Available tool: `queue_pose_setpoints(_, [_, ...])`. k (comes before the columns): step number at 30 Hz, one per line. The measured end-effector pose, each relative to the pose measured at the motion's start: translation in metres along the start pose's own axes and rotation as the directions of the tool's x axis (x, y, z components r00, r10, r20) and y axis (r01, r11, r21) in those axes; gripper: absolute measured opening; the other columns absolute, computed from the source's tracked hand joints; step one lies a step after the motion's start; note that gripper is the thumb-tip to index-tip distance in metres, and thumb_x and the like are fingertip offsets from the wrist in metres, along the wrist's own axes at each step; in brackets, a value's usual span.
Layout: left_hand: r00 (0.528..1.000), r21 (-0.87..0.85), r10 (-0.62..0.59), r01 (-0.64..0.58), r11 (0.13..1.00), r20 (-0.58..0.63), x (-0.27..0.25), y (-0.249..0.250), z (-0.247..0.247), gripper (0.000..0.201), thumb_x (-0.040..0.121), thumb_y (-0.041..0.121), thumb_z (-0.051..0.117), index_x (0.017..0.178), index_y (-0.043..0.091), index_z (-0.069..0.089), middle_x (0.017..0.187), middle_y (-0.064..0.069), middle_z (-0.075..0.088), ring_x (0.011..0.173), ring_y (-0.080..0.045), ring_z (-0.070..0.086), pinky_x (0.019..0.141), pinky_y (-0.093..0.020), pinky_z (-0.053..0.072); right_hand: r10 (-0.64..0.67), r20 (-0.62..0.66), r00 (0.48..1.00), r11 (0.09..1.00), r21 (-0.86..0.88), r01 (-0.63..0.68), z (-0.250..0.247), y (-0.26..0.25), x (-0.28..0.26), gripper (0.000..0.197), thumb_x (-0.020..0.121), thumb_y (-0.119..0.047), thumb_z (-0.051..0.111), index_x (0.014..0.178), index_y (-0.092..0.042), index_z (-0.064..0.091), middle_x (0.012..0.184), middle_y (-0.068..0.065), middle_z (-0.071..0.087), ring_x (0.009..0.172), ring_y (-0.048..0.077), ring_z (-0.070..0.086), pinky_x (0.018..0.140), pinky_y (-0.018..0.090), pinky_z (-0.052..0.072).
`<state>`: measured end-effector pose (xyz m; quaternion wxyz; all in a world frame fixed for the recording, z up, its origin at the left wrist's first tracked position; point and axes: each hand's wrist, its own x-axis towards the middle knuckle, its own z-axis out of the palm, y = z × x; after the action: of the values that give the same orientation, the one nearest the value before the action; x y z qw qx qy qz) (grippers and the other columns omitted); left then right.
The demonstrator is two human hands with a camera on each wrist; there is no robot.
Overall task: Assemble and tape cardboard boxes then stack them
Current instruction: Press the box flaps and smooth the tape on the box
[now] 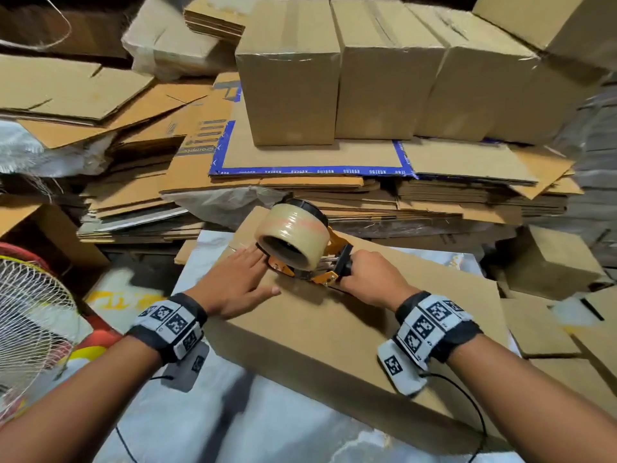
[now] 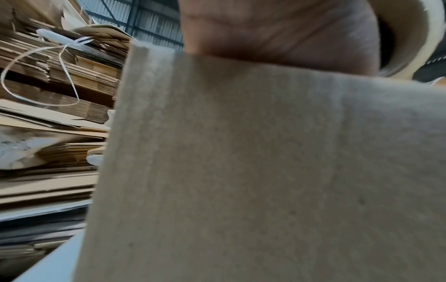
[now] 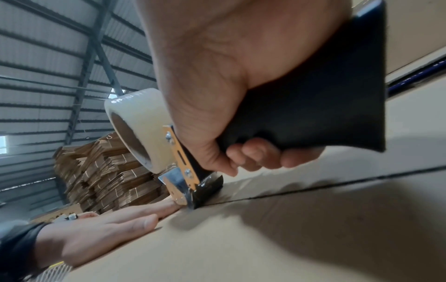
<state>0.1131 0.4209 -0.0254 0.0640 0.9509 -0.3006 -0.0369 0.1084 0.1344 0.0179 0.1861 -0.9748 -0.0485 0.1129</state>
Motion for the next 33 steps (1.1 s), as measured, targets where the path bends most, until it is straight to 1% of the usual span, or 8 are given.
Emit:
queue_pose_setpoints(7, [0.991, 0.050, -0.065, 0.059, 0.997, 0.120, 0.000, -0.003, -0.005, 0.093, 0.094, 0.075, 0.016, 0.161, 0.013, -0.005, 0.167, -0.005, -0.013, 0.154, -0.013, -0.013, 0.122, -0.028, -0.009, 0.026, 0.083, 0.996, 0.999, 0.039, -0.029, -0.015, 0.031, -0.017, 0.026, 0.086, -0.042, 0.074, 0.075, -0.025, 0.059, 0.073, -0.003, 0.061, 0.070, 0.014, 0.057, 0.054, 0.029, 0.035])
queue_pose_setpoints(16, [0.980, 0.074, -0.130, 0.120, 0.990, 0.149, 0.004, 0.037, -0.001, 0.105, 0.089, 0.083, 0.010, 0.159, 0.007, -0.011, 0.164, -0.009, -0.021, 0.154, -0.021, -0.018, 0.125, -0.038, -0.006, 0.099, 0.009, 0.995, 0.990, -0.098, -0.097, -0.025, 0.063, -0.046, 0.028, 0.086, -0.046, 0.073, 0.092, -0.020, 0.066, 0.080, -0.002, 0.065, 0.073, 0.014, 0.060, 0.058, 0.030, 0.048])
queue_pose_setpoints(19, [0.991, 0.015, -0.001, -0.001, 1.000, 0.133, 0.018, 0.067, 0.009, 0.107, 0.087, 0.086, 0.007, 0.162, 0.009, 0.009, 0.169, -0.012, -0.001, 0.156, -0.024, -0.007, 0.128, -0.045, 0.004, 0.074, -0.009, 0.997, 0.991, -0.111, -0.074, -0.029, 0.060, -0.043, 0.031, 0.083, -0.049, 0.072, 0.093, -0.020, 0.068, 0.086, 0.002, 0.068, 0.076, 0.019, 0.062, 0.061, 0.033, 0.051])
queue_pose_setpoints(22, [0.995, 0.035, 0.027, -0.030, 0.999, 0.098, 0.027, 0.078, 0.019, 0.100, 0.088, 0.087, 0.008, 0.141, 0.013, 0.049, 0.156, -0.013, 0.035, 0.144, -0.027, 0.025, 0.123, -0.045, 0.020, 0.056, 0.000, 0.998, 0.992, -0.111, -0.056, -0.031, 0.059, -0.043, 0.031, 0.084, -0.046, 0.070, 0.097, -0.018, 0.067, 0.091, 0.005, 0.068, 0.081, 0.023, 0.063, 0.069, 0.037, 0.055])
queue_pose_setpoints(24, [0.997, 0.031, 0.021, -0.024, 0.999, 0.070, 0.028, 0.080, 0.020, 0.095, 0.089, 0.086, 0.011, 0.134, 0.014, 0.055, 0.152, -0.010, 0.039, 0.141, -0.025, 0.029, 0.123, -0.043, 0.021, 0.045, 0.016, 0.999, 0.994, -0.102, -0.043, -0.031, 0.060, -0.044, 0.032, 0.084, -0.046, 0.070, 0.098, -0.017, 0.067, 0.091, 0.004, 0.068, 0.082, 0.024, 0.063, 0.071, 0.039, 0.056])
queue_pose_setpoints(26, [0.998, 0.012, 0.034, -0.035, 0.999, 0.056, 0.029, 0.077, 0.023, 0.094, 0.091, 0.083, 0.014, 0.145, 0.013, 0.046, 0.160, -0.008, 0.030, 0.149, -0.024, 0.021, 0.126, -0.043, 0.016, 0.024, 0.031, 0.999, 0.996, -0.092, -0.021, -0.031, 0.063, -0.047, 0.030, 0.086, -0.046, 0.070, 0.095, -0.018, 0.065, 0.087, 0.003, 0.065, 0.079, 0.022, 0.061, 0.064, 0.035, 0.050])
queue_pose_setpoints(29, [0.996, 0.014, 0.031, -0.032, 0.999, 0.081, 0.029, 0.078, 0.023, 0.100, 0.091, 0.085, 0.011, 0.162, 0.015, 0.012, 0.170, -0.006, 0.003, 0.156, -0.018, -0.003, 0.128, -0.040, 0.003, 0.029, 0.058, 0.998, 0.997, -0.073, -0.024, -0.037, 0.083, -0.056, 0.024, 0.087, -0.040, 0.070, 0.076, -0.025, 0.055, 0.074, -0.003, 0.057, 0.069, 0.016, 0.055, 0.053, 0.030, 0.036])
queue_pose_setpoints(33, [0.986, 0.056, -0.041, 0.032, 0.998, 0.164, 0.027, 0.086, 0.016, 0.105, 0.088, 0.084, 0.007, 0.160, 0.010, -0.009, 0.165, -0.006, -0.018, 0.154, -0.016, -0.015, 0.126, -0.035, -0.003, 0.092, 0.073, 0.993, 0.991, -0.100, -0.084, -0.050, 0.130, -0.081, 0.029, 0.086, -0.046, 0.073, 0.075, -0.027, 0.053, 0.072, -0.005, 0.057, 0.069, 0.018, 0.057, 0.051, 0.030, 0.034])
